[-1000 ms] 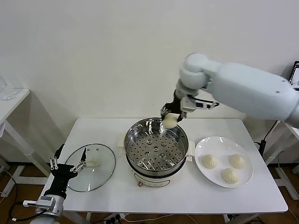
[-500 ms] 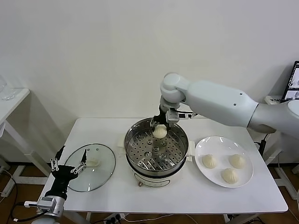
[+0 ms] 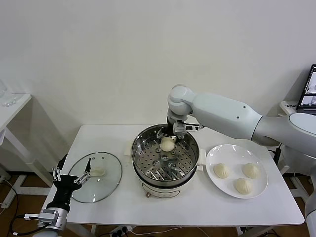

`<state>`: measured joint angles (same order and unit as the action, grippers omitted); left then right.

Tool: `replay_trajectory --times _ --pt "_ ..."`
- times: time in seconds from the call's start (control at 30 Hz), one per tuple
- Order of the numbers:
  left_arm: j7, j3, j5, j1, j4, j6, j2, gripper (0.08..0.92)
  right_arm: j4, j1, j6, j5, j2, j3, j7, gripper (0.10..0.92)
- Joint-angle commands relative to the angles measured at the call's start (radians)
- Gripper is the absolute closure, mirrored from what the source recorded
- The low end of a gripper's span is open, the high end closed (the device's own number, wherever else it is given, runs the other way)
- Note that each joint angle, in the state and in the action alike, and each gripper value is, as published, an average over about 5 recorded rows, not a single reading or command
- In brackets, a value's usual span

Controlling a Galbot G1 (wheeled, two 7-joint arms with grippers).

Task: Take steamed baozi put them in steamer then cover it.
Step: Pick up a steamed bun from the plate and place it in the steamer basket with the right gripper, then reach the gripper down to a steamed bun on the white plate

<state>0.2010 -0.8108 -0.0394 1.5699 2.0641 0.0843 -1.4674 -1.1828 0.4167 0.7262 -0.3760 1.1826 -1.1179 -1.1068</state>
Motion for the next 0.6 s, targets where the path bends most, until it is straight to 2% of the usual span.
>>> replay_trajectory --times 0.03,0.2,0.3,0.47,0.6 --pt "0.0 -0.002 -0.001 0.003 -0.001 0.002 0.001 0.177 -0.046 0.06 -0.068 0.184 -0.067 0.021 -0.058 0.203" --pt "0.0 0.002 -0.001 0.003 0.003 0.001 0.003 0.177 -0.122 0.226 -0.201 0.433 -0.21 0.039 -0.171 0.203" --pt "-0.001 0.008 -0.001 0.003 0.01 0.001 0.003 0.177 -0.159 0.32 -0.33 0.568 -0.323 0.0 -0.249 0.203" --pt "-0.001 0.019 -0.004 0.003 0.017 0.002 0.004 0.177 -0.197 0.341 -0.603 0.602 -0.516 -0.052 -0.285 0.203" --pt "-0.001 0.026 -0.007 0.004 0.02 0.004 0.004 0.177 -0.202 0.284 -0.745 0.587 -0.609 -0.086 -0.275 0.203"
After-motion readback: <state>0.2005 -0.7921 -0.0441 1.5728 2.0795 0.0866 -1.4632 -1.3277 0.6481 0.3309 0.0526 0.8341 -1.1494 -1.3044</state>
